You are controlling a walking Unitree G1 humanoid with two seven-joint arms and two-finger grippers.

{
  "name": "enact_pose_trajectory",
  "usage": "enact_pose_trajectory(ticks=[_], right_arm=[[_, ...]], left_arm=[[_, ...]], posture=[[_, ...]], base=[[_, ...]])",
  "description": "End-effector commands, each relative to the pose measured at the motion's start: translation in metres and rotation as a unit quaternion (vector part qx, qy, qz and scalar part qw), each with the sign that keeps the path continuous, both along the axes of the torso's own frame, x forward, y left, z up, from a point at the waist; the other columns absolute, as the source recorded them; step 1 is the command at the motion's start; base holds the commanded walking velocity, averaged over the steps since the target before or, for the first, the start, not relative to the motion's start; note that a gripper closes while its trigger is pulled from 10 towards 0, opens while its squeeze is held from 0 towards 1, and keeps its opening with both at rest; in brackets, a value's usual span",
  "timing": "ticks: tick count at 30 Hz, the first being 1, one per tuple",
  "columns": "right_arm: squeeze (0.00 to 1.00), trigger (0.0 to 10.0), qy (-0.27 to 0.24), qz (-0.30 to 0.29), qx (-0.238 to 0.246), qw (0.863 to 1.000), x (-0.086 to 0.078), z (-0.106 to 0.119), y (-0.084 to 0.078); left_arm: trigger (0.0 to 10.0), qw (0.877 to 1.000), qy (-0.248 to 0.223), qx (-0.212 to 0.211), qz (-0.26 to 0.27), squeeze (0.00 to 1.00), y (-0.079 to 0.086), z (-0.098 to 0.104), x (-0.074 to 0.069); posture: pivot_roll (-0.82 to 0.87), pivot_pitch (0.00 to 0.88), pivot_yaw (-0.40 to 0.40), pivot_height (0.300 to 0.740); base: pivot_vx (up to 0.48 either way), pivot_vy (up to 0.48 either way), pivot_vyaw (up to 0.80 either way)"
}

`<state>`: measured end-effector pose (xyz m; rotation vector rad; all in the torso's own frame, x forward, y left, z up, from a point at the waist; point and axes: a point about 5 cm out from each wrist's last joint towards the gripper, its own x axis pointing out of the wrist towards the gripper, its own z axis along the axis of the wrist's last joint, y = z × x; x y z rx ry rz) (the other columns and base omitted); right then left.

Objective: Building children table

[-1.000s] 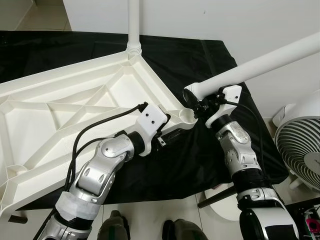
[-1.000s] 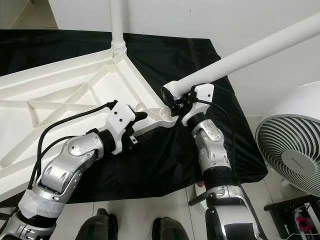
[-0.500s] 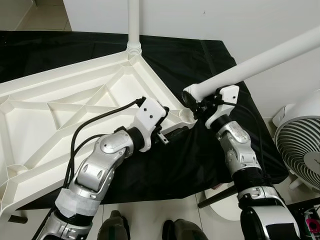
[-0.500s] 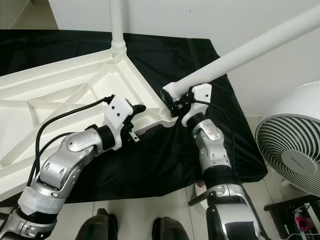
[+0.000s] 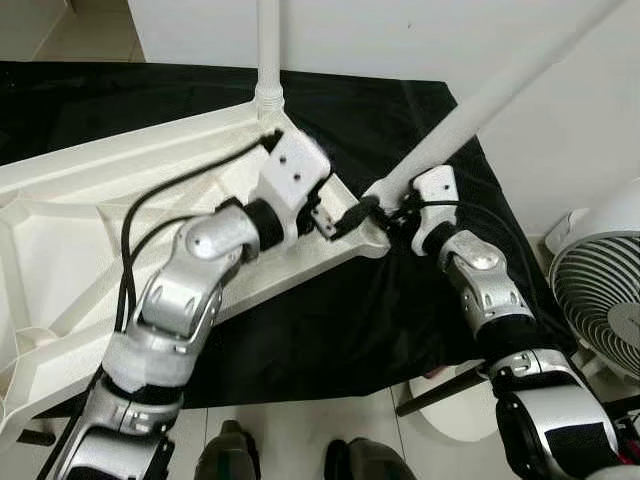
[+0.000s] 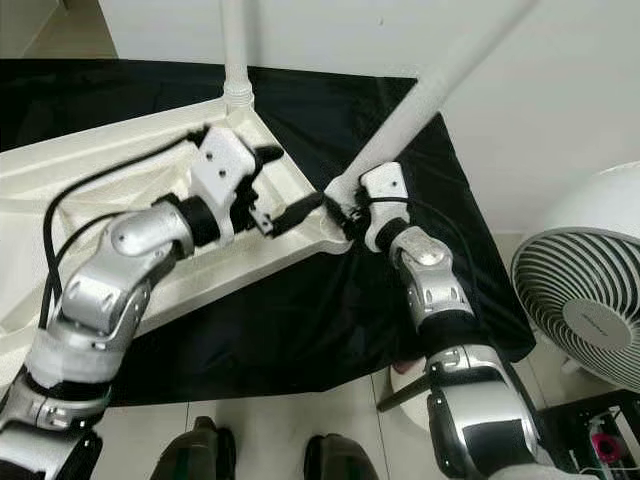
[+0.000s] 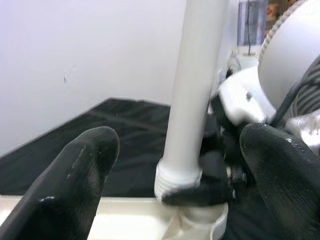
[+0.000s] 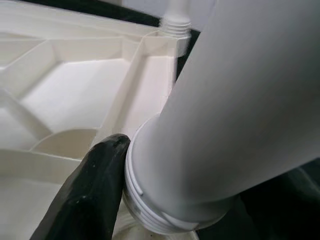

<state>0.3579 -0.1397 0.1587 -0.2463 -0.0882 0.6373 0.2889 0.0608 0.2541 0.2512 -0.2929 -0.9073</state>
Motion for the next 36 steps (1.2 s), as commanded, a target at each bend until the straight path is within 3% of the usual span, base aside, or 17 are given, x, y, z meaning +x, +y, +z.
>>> enact_pose_trajectory(ticks=[1, 4, 7, 16, 18, 27, 36], right_arm=[[0.00, 10.0, -0.014, 0.040, -0.024, 0.999, -0.001, 0.010, 0.007], [0.00, 10.0, -0.014, 0.097, -0.062, 0.993, -0.005, 0.009, 0.017], [0.00, 10.0, -0.012, 0.115, -0.074, 0.991, -0.007, 0.009, 0.019], [0.00, 10.0, -0.005, 0.155, -0.098, 0.983, -0.012, 0.010, 0.023], [0.00, 10.0, -0.007, 0.159, -0.108, 0.981, -0.013, 0.011, 0.022], [0.00, 10.0, -0.005, 0.164, -0.119, 0.979, -0.014, 0.011, 0.019], [0.00, 10.0, 0.000, 0.172, -0.140, 0.975, -0.015, 0.010, 0.017]], left_arm=[[10.0, 0.999, -0.006, -0.030, -0.015, 0.00, -0.007, 0.014, -0.001], [10.0, 0.995, -0.012, -0.075, -0.064, 0.00, -0.024, 0.035, -0.006], [10.0, 0.993, -0.009, -0.084, -0.080, 0.00, -0.030, 0.040, -0.007], [10.0, 0.993, -0.021, -0.061, -0.098, 0.00, -0.047, 0.050, -0.001], [10.0, 0.995, -0.019, -0.043, -0.091, 0.00, -0.051, 0.054, 0.005], [10.0, 0.996, -0.006, -0.025, -0.081, 0.00, -0.052, 0.056, 0.012], [10.0, 0.997, 0.062, -0.002, -0.042, 0.00, -0.053, 0.051, 0.028]], posture=[[0.04, 0.049, -0.050, 0.740], [0.04, 0.048, -0.049, 0.740], [0.04, 0.048, -0.046, 0.740], [0.03, 0.050, -0.037, 0.740], [0.03, 0.049, -0.033, 0.740], [0.03, 0.049, -0.026, 0.740], [0.03, 0.051, -0.021, 0.740]], base=[[0.000, 0.000, 0.00], [0.000, 0.000, 0.00], [0.000, 0.000, 0.00], [0.000, 0.000, 0.00], [0.000, 0.000, 0.00], [0.000, 0.000, 0.00], [0.000, 0.000, 0.00]])
